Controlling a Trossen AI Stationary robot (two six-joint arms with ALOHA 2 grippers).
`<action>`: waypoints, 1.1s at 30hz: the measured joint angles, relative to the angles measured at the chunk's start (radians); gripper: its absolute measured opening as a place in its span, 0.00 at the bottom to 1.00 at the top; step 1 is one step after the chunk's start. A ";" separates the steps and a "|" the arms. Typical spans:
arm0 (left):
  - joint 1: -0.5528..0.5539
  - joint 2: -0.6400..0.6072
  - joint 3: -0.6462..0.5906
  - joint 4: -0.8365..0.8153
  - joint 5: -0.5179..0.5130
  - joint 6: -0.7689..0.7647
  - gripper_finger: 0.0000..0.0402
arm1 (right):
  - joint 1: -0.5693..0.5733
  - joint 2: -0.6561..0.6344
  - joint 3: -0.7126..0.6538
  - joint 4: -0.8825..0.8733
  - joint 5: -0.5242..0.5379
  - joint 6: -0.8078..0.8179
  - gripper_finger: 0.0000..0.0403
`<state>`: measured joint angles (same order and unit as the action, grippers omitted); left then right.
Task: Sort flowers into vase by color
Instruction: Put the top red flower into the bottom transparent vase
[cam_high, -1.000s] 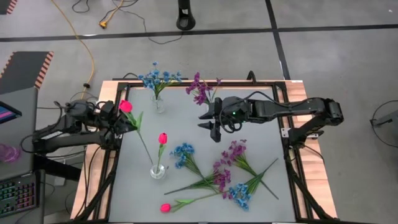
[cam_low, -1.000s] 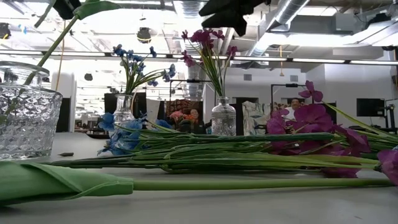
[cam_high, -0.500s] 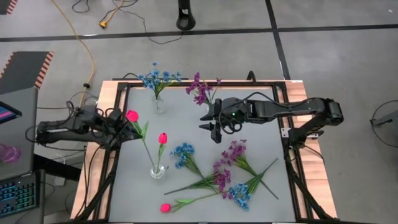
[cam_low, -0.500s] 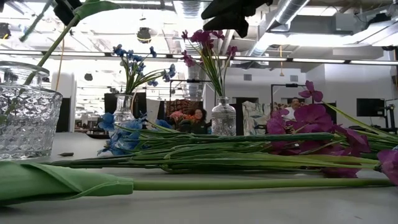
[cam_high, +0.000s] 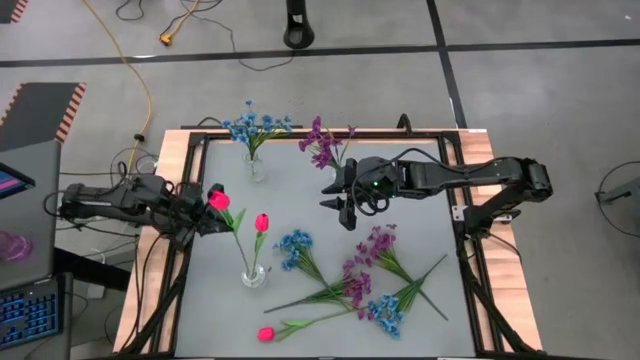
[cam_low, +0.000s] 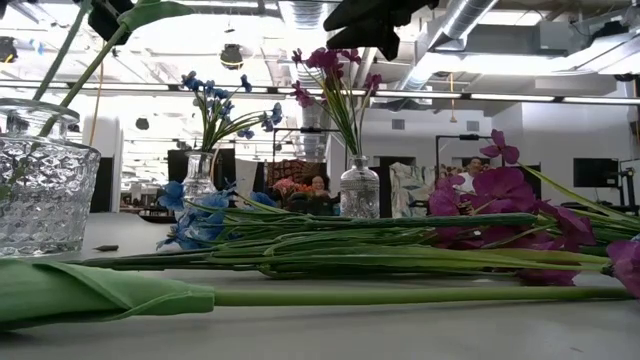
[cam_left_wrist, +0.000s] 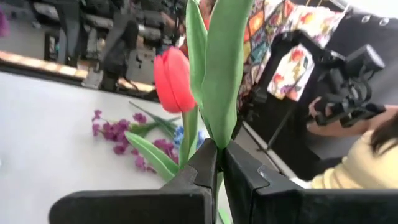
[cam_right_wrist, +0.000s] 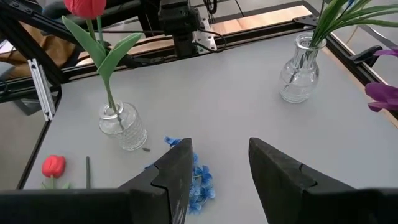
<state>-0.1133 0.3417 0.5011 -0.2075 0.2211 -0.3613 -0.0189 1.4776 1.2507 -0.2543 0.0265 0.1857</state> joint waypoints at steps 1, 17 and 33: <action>-0.008 0.013 0.000 0.001 -0.003 0.000 0.01 | 0.000 0.000 0.000 0.000 0.000 0.000 0.46; -0.049 0.104 0.000 -0.004 0.025 0.020 0.04 | 0.000 0.000 0.000 0.000 0.000 -0.001 0.46; -0.049 0.103 0.000 -0.016 0.027 0.005 0.34 | 0.000 0.000 0.000 0.000 0.000 0.000 0.46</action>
<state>-0.1623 0.4446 0.5011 -0.2233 0.2478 -0.3560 -0.0189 1.4776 1.2507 -0.2543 0.0265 0.1856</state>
